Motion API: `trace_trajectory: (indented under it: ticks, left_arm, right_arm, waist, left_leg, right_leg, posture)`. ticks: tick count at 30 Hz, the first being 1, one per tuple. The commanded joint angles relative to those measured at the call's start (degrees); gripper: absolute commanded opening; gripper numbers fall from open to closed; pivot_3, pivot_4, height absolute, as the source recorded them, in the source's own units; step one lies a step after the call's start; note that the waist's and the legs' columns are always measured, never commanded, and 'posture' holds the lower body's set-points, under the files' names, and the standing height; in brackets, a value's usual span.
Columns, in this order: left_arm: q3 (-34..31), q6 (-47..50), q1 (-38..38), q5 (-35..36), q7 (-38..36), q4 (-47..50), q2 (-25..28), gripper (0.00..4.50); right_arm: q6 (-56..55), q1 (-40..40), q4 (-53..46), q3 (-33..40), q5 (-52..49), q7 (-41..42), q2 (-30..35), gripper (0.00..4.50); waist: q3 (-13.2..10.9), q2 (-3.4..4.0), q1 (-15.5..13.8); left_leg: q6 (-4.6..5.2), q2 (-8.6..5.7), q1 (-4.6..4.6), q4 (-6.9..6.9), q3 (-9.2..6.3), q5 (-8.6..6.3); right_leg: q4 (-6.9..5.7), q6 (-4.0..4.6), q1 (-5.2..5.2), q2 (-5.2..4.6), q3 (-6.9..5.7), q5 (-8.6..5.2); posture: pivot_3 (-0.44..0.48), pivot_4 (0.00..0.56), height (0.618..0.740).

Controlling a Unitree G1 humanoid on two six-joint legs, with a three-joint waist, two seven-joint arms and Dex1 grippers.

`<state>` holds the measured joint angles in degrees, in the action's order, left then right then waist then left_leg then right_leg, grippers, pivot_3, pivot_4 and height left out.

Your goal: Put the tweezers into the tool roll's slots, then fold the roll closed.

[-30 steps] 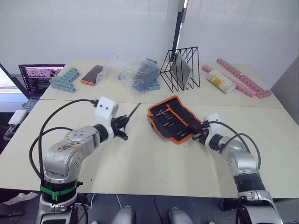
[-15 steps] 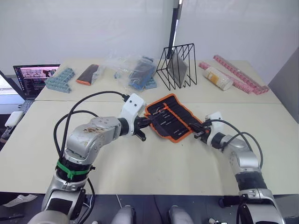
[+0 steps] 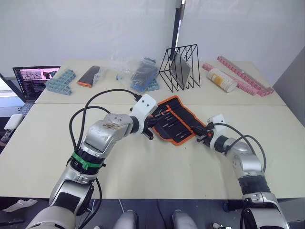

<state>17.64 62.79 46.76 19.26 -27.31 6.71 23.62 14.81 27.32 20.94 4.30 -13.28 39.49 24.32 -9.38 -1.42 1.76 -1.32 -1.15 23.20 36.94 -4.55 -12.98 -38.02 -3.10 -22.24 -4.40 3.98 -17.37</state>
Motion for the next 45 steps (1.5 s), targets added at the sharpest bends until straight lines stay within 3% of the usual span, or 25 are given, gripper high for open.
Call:
trace_trajectory:
  ticks: [1,9,18,24,45]
  left_arm:
    - [0.7,1.9,3.2,1.5,-4.9,-0.4,0.7,0.03]
    - [1.2,2.9,5.6,1.8,-9.9,-3.4,0.2,0.03]
    - [4.0,-3.2,12.9,-3.3,-10.2,-21.0,-7.9,0.03]
    - [6.0,-6.9,14.7,-7.2,-11.1,-27.1,-9.8,0.03]
    - [7.8,-6.9,13.2,-12.5,-16.2,-25.7,-8.3,0.03]
  right_arm:
    - [0.2,-1.2,0.6,-1.1,0.8,0.4,-0.1,0.0]
    - [0.2,-2.3,-0.2,-1.4,1.0,-0.4,-0.5,0.0]
    - [-0.2,-4.0,-1.7,-1.2,0.7,-2.1,-2.1,0.0]
    - [0.0,-4.9,-3.2,-1.1,0.6,-3.1,-3.0,0.0]
    - [-0.5,-4.5,-2.3,-0.8,0.7,-3.6,-4.1,0.0]
  waist:
    - [0.0,0.0,0.1]
    - [0.0,0.0,0.4]
    - [0.0,0.0,0.5]
    - [0.0,0.01,0.8]
    - [0.0,0.01,0.9]
  left_leg:
    - [0.0,0.0,0.0,0.0,0.0,0.01]
    - [0.02,0.0,-0.02,0.01,0.0,0.02]
    - [0.04,-0.02,-0.02,0.07,0.05,0.04]
    - [0.04,-0.01,-0.03,0.05,0.07,0.04]
    - [0.04,-0.02,-0.05,0.1,0.06,0.05]
  right_leg:
    - [-0.01,0.0,0.0,0.0,0.0,0.0]
    - [-0.03,0.0,0.02,0.0,-0.02,0.0]
    - [-0.06,0.0,0.04,0.01,-0.04,0.0]
    - [-0.08,0.0,0.03,0.04,-0.03,0.0]
    - [-0.17,0.0,0.03,0.04,-0.02,0.0]
  posture:
    - [0.0,0.15,0.739]
    - [0.0,0.15,0.739]
    - [0.0,0.15,0.739]
    - [0.0,0.15,0.739]
    - [0.0,0.15,0.739]
